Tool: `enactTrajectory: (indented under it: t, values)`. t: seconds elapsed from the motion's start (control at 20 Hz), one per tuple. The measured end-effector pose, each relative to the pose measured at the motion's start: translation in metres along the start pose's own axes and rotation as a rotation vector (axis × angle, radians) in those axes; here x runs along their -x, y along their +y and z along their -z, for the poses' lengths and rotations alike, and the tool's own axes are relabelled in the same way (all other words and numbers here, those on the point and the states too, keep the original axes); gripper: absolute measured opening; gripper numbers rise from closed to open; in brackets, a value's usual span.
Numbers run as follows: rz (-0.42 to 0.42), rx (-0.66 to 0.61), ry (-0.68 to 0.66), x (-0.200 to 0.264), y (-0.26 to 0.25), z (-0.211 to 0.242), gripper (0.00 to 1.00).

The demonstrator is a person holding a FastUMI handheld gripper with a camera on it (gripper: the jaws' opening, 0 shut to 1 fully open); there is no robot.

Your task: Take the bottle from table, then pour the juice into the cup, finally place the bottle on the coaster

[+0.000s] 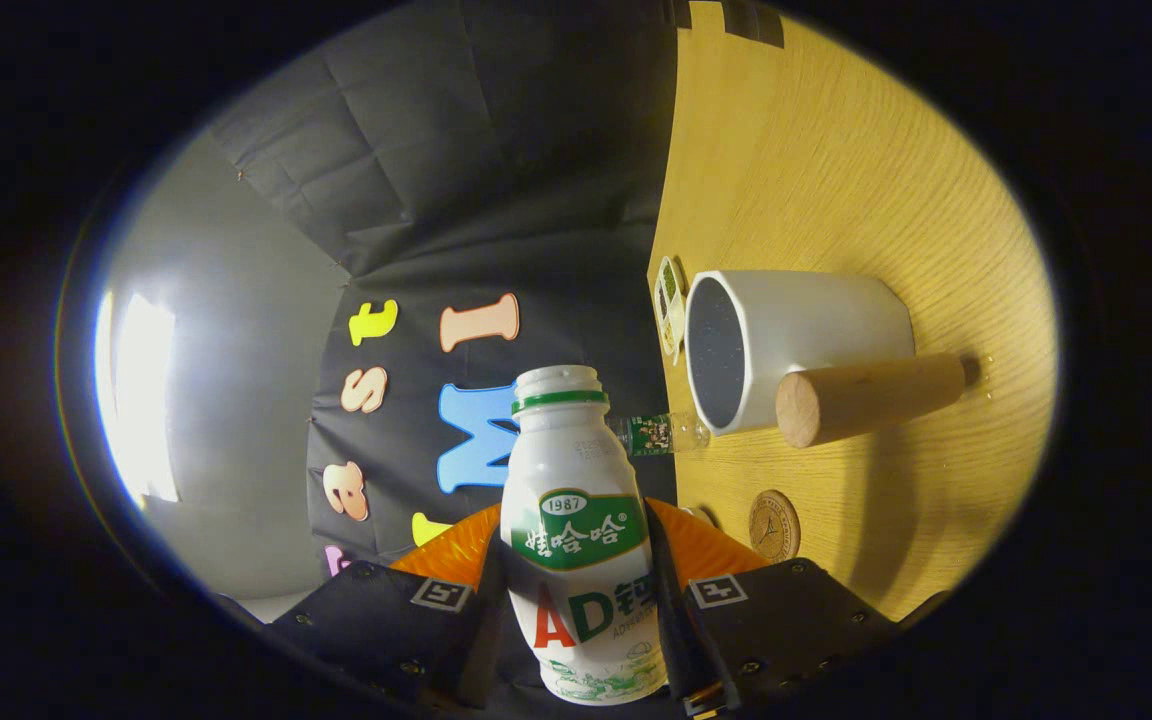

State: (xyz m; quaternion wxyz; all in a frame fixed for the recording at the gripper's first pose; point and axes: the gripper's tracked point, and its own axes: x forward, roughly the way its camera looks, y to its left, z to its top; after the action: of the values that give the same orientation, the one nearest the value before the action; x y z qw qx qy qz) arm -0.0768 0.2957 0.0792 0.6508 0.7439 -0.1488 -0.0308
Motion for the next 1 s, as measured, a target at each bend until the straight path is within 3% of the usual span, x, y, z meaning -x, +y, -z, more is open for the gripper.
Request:
enactTrajectory:
  t: [1.0]
  values:
    - [0.043,-0.121,-0.025,0.0008,-0.0025,0.0042,0.64]
